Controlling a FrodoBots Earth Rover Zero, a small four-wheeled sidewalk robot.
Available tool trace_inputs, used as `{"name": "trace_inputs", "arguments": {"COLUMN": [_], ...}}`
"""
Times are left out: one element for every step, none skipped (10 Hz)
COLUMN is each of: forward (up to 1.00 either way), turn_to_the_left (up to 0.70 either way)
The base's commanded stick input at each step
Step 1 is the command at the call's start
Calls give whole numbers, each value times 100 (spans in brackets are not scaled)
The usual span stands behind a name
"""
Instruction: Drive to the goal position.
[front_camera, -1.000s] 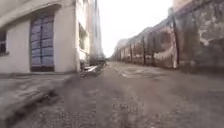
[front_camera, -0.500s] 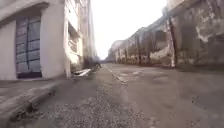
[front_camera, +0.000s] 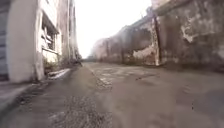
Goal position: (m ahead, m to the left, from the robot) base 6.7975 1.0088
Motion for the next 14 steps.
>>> {"name": "trace_inputs", "arguments": {"forward": [70, 70, 70, 70, 70, 70, 70, 70, 70, 70, 70, 70, 70, 70], "turn_to_the_left": [0, 0, 0, 0, 1, 19, 27, 26, 8, 0, 0, 0, 0, 0]}}
